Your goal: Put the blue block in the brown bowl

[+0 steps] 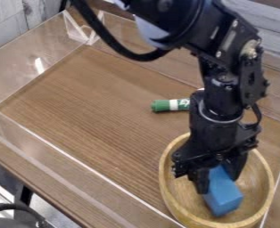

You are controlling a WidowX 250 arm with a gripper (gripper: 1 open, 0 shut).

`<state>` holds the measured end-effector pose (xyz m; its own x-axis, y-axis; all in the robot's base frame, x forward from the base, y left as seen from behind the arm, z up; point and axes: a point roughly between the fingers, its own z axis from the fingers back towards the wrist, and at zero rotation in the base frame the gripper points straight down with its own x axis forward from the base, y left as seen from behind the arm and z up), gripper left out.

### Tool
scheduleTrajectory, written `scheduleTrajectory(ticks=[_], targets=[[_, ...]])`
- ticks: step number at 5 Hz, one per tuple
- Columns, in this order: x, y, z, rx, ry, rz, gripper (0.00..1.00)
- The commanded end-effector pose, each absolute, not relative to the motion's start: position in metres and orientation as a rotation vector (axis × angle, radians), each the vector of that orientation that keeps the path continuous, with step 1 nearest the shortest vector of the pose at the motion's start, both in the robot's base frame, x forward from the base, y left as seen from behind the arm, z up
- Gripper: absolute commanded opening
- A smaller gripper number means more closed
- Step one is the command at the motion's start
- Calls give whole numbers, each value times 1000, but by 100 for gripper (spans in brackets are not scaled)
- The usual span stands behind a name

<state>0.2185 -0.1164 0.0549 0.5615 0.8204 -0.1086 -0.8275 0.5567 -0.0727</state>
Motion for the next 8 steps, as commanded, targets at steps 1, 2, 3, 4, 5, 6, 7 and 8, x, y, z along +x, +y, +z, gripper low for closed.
scheduleTrajectory(ticks=[1,2,3,4,5,6,7,8], targets=[[232,-121,77,-201,17,974,0],[233,-122,78,-215,20,971,100],[235,-123,79,-223,21,970,100],[236,-124,81,-232,22,966,100],[237,-125,84,-243,22,961,100],[239,-126,88,-258,22,954,100],[241,-125,96,-278,24,944,100],[242,-123,102,-297,23,927,100]])
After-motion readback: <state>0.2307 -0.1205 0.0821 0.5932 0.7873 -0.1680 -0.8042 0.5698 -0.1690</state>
